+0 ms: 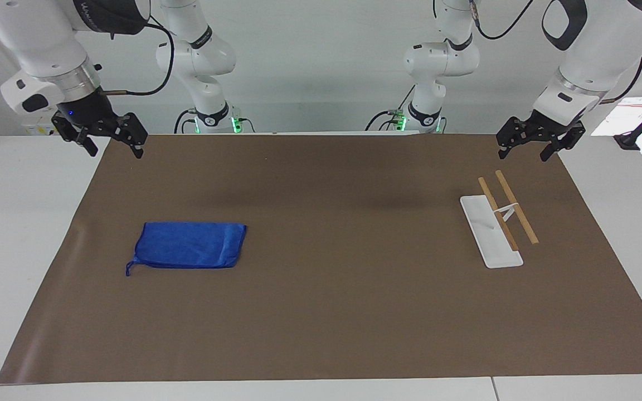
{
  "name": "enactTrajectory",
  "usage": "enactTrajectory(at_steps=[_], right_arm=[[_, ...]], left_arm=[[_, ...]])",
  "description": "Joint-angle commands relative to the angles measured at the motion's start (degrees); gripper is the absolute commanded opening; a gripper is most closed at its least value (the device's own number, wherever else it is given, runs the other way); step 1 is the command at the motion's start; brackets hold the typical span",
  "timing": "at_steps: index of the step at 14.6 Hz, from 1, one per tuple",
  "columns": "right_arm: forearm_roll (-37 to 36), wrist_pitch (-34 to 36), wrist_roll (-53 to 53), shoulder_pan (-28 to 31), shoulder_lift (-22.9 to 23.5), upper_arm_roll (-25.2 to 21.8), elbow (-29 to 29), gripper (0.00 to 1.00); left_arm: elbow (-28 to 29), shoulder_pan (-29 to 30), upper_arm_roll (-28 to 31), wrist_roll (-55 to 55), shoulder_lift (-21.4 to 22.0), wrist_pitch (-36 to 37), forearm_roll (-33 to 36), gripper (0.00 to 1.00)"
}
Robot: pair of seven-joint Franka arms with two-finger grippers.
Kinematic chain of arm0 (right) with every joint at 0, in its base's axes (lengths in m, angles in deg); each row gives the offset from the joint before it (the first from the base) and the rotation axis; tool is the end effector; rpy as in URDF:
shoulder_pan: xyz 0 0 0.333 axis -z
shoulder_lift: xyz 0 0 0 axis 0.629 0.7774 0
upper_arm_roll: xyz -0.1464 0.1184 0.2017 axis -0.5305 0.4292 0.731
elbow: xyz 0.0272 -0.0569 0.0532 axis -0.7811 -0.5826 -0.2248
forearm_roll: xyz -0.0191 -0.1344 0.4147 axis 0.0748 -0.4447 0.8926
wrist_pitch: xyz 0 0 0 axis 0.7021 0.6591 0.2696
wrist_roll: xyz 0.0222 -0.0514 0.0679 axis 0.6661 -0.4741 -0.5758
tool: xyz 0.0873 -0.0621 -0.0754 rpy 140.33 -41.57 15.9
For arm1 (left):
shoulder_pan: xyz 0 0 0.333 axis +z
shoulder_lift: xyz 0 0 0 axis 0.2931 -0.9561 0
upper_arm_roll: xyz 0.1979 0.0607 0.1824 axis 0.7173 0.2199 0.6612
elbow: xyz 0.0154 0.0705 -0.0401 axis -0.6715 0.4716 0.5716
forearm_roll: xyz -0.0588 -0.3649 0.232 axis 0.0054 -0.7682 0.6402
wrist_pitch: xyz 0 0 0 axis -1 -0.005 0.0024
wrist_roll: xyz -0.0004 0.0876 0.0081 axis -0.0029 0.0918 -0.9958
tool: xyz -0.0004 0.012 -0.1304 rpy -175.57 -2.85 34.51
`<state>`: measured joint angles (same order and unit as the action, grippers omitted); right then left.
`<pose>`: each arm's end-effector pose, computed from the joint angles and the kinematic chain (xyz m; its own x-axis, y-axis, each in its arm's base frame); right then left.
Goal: Right arm passes towel to left arm to hang
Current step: 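Lower the right gripper onto the blue towel and close on it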
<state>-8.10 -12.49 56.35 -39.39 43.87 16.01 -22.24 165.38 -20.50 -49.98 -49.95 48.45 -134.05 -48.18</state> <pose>0.5986 -0.0322 0.5727 0.9973 -0.0734 -0.0048 -0.0733 -0.9970 0.0234 0.5960 -0.0403 0.5544 0.9860 -0.1653 -0.0235 -0.1652 -0.9862 0.0074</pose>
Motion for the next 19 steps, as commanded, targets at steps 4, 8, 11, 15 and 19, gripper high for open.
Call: enactTrajectory(at_steps=[4,8,11,15,19], right_arm=[[0.59,-0.78,-1.00,0.94,-0.75,0.15,-1.30,1.00],[-0.46,-10.39,-1.09,0.68,-6.35,0.15,-14.51,1.00],[-0.38,-34.89,-3.10,0.77,-13.40,0.15,-38.58,1.00],[-0.38,-50.93,-3.11,0.33,-3.68,0.23,-42.70,1.00],[-0.38,-59.56,-7.58,1.29,3.45,0.23,-43.84,1.00]], left_arm=[[1.59,-0.32,0.52,-0.43,1.30,-0.80,-0.33,1.00],[1.59,-0.32,0.52,-0.43,1.30,-0.80,-0.33,1.00],[1.59,-0.32,0.52,-0.43,1.30,-0.80,-0.33,1.00],[1.59,-0.32,0.52,-0.43,1.30,-0.80,-0.33,1.00],[1.59,-0.32,0.52,-0.43,1.30,-0.80,-0.42,1.00]])
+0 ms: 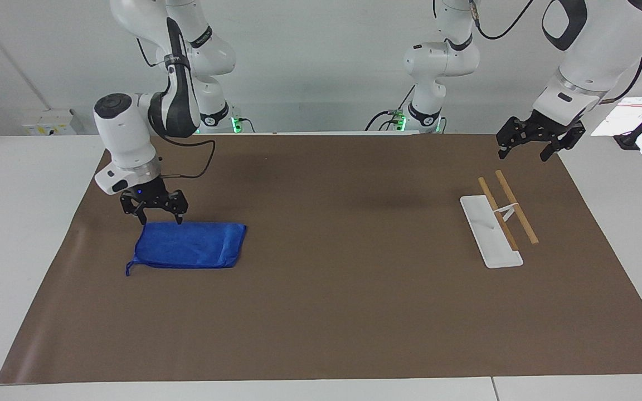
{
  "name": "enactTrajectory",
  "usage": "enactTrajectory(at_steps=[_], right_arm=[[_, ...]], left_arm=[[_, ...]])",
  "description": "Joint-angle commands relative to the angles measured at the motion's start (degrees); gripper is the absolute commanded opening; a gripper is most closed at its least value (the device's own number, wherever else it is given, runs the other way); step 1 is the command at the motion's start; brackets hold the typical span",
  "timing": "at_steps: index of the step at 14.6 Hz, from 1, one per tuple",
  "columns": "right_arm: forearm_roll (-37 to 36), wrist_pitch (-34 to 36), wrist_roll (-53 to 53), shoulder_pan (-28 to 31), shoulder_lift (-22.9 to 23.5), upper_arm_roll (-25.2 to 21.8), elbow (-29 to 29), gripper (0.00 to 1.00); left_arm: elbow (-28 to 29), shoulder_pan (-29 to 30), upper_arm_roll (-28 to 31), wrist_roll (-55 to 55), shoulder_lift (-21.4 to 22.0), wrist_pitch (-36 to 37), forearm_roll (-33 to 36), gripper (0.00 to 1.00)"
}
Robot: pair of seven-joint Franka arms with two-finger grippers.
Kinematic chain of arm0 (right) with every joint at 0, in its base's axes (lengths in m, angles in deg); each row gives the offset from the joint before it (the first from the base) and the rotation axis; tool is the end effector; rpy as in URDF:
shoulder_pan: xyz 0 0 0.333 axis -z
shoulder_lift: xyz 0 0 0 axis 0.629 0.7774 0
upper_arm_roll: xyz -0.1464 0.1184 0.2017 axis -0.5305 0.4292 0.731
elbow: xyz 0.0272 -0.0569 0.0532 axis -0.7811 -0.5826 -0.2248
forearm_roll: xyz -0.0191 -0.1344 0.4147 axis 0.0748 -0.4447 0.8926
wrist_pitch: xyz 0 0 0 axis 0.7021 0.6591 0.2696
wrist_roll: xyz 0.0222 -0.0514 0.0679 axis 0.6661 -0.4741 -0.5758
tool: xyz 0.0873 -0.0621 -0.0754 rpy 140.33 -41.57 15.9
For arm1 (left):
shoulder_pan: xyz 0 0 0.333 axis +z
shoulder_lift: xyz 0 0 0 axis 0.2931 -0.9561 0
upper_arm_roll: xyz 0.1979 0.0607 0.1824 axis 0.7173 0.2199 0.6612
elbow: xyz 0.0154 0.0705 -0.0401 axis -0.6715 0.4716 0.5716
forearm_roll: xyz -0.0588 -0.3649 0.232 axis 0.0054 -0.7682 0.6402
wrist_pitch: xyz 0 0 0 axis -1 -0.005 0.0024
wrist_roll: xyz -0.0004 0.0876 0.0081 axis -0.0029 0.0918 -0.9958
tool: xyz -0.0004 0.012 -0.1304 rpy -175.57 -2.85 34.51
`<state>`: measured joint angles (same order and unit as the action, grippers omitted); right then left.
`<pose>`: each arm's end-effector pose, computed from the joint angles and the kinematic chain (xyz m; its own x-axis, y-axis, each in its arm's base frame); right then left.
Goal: Right arm passes towel to left arm to hang
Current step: 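Lower the right gripper onto the blue towel and close on it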
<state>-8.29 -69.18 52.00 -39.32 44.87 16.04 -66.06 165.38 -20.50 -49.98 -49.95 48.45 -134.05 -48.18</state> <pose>0.5730 -0.0287 0.2639 0.9797 0.0250 0.1989 0.0192 -0.9993 0.0311 0.5960 -0.0403 0.5544 0.9860 -0.1653 -0.0235 -0.1652 -0.9862 0.0074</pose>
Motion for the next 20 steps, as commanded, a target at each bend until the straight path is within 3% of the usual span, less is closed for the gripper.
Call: enactTrajectory(at_steps=[1,5,9,10,11,14,17,20], right_arm=[[-0.19,-4.20,-3.59,2.18,4.12,0.20,-0.20,1.00],[-0.01,-5.26,-3.51,2.45,7.30,0.20,-0.29,1.00],[0.60,-5.26,-3.42,2.01,7.65,0.29,-0.90,0.99],[0.60,-5.26,-3.42,2.02,8.00,0.29,-0.91,0.89],[0.60,-5.26,-3.51,2.02,8.01,0.29,-0.91,0.72],[0.60,-5.00,-3.42,1.93,7.92,0.29,-1.08,0.00],[1.04,-4.30,-2.63,1.93,7.92,0.29,-0.82,0.00],[1.22,4.36,-2.28,0.70,6.08,0.64,3.73,0.00]], left_arm=[[1.59,-0.32,0.52,-0.43,1.30,-0.80,-0.33,1.00],[1.59,-0.32,0.52,-0.43,1.30,-0.80,-0.33,1.00],[1.59,-0.32,0.52,-0.43,1.30,-0.80,-0.33,1.00],[1.59,-0.32,0.52,-0.43,1.30,-0.80,-0.33,1.00],[1.59,-0.32,0.52,-0.43,1.30,-0.80,-0.33,1.00],[1.59,-0.32,0.52,-0.43,1.30,-0.80,-0.33,1.00],[1.59,-0.32,0.44,-0.43,1.30,-0.80,-0.33,1.00],[1.59,-0.32,0.44,-0.43,1.30,-0.80,-0.33,1.00]])
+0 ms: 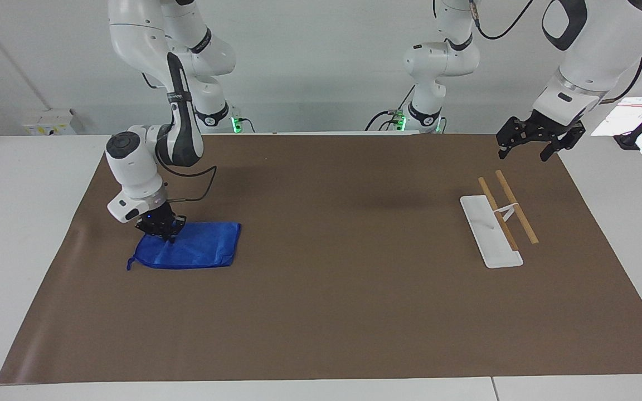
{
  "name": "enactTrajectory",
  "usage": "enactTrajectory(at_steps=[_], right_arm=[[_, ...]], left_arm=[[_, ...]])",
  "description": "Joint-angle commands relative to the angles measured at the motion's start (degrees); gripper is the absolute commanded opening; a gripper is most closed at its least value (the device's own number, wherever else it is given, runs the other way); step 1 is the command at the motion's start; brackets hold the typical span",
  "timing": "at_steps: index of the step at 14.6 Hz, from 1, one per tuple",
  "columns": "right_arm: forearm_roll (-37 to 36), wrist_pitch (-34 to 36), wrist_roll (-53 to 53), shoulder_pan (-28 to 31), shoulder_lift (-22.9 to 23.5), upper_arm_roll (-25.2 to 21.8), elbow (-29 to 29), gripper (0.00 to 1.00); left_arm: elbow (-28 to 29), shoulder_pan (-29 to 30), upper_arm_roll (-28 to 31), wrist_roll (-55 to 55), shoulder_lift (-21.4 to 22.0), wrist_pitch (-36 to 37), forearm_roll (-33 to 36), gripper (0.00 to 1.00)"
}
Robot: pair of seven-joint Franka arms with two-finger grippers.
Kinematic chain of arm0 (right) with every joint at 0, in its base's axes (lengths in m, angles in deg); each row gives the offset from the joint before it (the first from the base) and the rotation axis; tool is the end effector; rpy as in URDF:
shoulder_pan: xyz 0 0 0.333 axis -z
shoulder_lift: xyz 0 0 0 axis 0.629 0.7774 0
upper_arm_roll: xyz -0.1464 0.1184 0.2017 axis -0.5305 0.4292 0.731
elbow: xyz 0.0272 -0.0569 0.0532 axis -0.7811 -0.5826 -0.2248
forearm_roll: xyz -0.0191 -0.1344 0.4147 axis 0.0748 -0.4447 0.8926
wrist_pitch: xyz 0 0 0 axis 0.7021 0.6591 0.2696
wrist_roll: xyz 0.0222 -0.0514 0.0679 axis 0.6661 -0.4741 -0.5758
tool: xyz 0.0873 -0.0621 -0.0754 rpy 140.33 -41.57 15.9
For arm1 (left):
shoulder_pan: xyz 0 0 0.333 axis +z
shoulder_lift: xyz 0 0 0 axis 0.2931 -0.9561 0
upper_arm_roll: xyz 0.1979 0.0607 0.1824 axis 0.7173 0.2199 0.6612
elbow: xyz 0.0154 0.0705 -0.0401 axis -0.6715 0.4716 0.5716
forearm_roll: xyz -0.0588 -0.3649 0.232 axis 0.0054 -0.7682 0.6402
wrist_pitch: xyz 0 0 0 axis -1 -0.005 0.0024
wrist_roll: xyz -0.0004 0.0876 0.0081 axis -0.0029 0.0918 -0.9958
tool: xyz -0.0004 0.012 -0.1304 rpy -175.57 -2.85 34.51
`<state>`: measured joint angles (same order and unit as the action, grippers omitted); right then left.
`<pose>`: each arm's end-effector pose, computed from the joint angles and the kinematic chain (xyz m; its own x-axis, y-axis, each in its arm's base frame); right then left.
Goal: Right arm passes towel to left arm to hang
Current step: 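Lift the towel with the right gripper and carry it toward the left gripper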
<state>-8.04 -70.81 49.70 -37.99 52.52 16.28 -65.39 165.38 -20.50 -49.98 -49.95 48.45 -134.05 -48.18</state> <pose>0.5662 -0.0397 0.1962 0.9935 0.0435 0.1056 0.0403 -0.9987 0.0322 0.5960 -0.0403 0.5544 0.9860 -0.1653 -0.0235 -0.1652 -0.9862 0.0074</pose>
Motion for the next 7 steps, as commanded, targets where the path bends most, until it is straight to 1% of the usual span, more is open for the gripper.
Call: enactTrajectory(at_steps=[1,4,5,7], right_arm=[[1.50,11.08,0.80,-1.33,-2.36,0.41,6.30,0.00],[2.38,25.59,5.63,-3.62,-4.38,0.50,15.70,0.00],[3.51,28.42,6.60,-3.88,-5.44,0.93,17.39,0.00],[7.98,30.46,7.05,-4.59,-7.46,2.25,19.59,0.00]], left_arm=[[1.59,-0.32,0.52,-0.43,1.30,-0.80,-0.33,1.00],[1.59,-0.32,0.52,-0.43,1.39,-0.80,-0.33,1.00],[1.59,-0.32,0.52,-0.43,1.30,-0.80,-0.33,1.00],[1.59,-0.32,0.52,-0.43,1.30,-0.80,-0.33,1.00]])
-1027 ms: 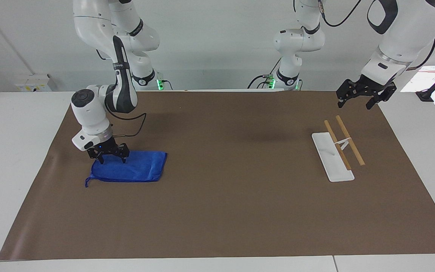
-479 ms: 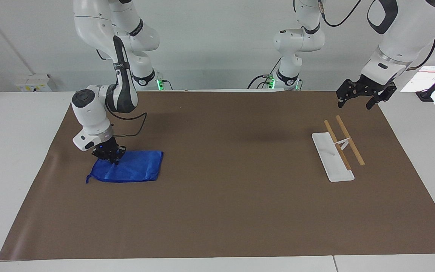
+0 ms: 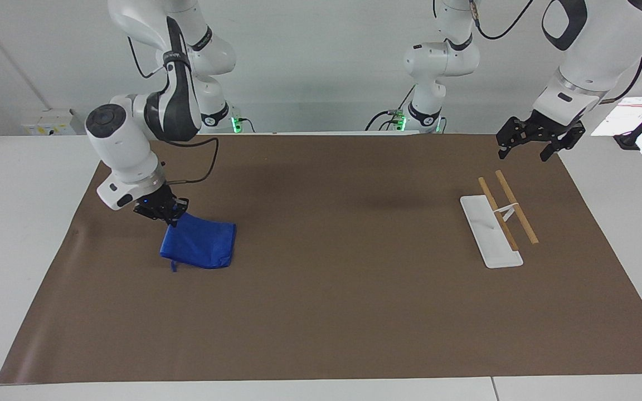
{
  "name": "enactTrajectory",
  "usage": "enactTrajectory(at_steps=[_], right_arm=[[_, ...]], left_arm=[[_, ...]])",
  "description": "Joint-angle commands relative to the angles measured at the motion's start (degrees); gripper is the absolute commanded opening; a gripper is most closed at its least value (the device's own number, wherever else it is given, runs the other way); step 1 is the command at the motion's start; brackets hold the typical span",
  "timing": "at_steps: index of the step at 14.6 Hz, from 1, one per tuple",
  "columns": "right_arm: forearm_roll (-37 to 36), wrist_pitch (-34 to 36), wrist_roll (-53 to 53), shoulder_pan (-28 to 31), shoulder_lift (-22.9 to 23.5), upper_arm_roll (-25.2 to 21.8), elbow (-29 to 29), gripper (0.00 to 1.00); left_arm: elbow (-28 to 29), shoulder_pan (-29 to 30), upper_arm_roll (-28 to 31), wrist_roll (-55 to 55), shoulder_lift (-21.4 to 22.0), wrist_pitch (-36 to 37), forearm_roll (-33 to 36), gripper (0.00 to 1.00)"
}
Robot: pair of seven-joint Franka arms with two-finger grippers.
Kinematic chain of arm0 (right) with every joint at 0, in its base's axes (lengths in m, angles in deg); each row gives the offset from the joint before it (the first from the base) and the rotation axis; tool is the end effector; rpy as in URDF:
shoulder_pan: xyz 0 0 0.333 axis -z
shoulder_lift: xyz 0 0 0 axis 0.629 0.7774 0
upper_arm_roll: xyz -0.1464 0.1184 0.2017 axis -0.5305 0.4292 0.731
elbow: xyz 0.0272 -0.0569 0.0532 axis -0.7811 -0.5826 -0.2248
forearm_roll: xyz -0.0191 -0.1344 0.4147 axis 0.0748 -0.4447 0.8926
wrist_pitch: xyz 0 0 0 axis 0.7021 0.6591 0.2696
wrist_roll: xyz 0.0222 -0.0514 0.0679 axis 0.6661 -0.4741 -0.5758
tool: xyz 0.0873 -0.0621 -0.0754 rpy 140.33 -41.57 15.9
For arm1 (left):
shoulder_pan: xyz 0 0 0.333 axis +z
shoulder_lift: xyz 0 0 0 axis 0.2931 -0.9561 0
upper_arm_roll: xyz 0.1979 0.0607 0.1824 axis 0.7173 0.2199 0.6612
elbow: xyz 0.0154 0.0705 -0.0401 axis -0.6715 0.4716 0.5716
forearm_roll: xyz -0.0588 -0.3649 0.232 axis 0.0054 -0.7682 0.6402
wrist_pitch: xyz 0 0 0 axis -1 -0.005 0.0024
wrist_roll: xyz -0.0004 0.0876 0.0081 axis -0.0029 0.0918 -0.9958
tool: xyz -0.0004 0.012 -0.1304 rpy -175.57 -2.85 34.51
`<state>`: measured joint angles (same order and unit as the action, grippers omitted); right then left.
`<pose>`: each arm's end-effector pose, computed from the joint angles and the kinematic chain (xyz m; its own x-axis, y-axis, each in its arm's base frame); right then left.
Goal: Right arm passes towel to left arm to hang
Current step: 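Lift the towel with the right gripper and carry it toward the left gripper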
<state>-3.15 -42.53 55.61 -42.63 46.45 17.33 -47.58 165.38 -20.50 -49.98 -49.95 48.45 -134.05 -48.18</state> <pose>0.6118 0.0236 0.3615 0.9995 -0.0098 0.0303 -0.0081 -0.9984 -0.0557 0.5960 -0.0403 0.5544 0.9860 -0.1653 -0.0235 -0.1652 -0.9862 0.0074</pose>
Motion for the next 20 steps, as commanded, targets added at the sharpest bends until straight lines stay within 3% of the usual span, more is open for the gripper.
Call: enactTrajectory(at_steps=[1,4,7,15,18,20], right_arm=[[5.11,2.45,1.49,0.05,-2.09,2.42,2.40,0.00],[14.94,1.40,3.94,0.05,-2.45,7.25,4.95,0.00],[20.32,-2.98,9.74,-1.69,-1.66,10.25,7.24,0.00],[37.88,-25.21,25.74,-17.60,0.00,10.52,7.33,0.00],[46.68,-28.21,25.84,-21.38,0.10,10.52,7.42,0.00],[51.16,-31.37,26.54,-23.84,0.10,10.52,7.33,0.00]], left_arm=[[1.59,-0.32,0.52,-0.43,1.39,-0.71,-0.33,1.00],[1.68,-0.24,0.52,-0.43,1.48,-0.18,-0.33,1.00],[1.68,-0.24,0.52,-0.35,1.39,-0.27,-0.33,1.00],[1.77,-0.94,0.26,-0.61,1.39,-0.18,-0.59,1.00],[1.85,-0.94,0.26,-2.35,1.30,-0.09,-4.01,1.00],[2.29,-1.11,0.17,-9.88,0.69,-0.53,-7.26,1.00]])
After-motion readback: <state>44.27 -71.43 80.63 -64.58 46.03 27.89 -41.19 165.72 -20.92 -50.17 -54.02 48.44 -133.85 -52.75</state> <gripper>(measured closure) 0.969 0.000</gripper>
